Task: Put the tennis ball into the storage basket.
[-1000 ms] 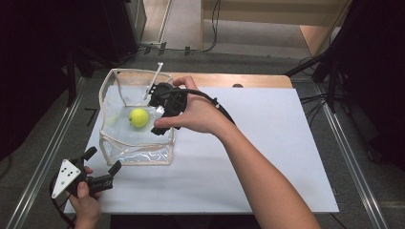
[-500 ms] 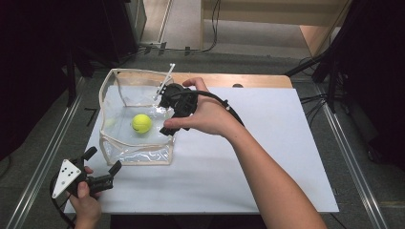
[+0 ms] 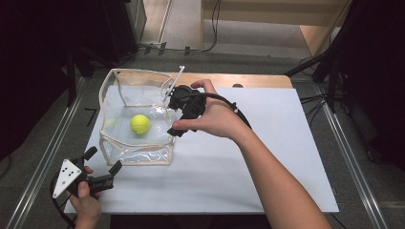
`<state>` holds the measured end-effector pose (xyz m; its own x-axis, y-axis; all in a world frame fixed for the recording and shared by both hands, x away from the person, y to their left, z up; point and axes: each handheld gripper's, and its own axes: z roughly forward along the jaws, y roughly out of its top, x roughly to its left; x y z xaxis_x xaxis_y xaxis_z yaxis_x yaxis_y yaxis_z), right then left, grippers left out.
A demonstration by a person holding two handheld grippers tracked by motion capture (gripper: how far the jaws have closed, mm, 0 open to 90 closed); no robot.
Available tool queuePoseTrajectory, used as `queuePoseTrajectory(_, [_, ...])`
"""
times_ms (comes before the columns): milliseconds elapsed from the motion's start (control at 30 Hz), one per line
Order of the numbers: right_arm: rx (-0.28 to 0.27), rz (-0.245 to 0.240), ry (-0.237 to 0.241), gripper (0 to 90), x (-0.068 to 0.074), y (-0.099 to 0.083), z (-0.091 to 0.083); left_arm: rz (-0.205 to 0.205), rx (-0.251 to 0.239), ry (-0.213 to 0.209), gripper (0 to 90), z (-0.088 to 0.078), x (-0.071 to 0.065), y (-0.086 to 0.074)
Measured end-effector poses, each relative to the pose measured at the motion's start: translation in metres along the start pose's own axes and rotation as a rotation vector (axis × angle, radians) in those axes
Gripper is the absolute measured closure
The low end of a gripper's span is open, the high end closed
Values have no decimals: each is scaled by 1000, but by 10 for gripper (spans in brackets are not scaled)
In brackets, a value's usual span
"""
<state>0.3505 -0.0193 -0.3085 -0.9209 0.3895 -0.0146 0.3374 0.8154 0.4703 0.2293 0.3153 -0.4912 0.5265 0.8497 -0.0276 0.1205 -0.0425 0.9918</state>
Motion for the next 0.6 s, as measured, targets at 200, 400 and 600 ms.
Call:
queuePoseTrajectory(200, [-1, -4, -2, 113, 0, -5, 0, 0, -1, 0, 0, 0, 0, 0])
queuePoseTrajectory(400, [9, 12, -3, 113, 0, -12, -1, 2, 1, 2, 0, 0, 0, 0])
queuePoseTrajectory(600, [2, 12, -9, 113, -2, -20, -1, 5, 3, 2, 0, 0, 0, 0])
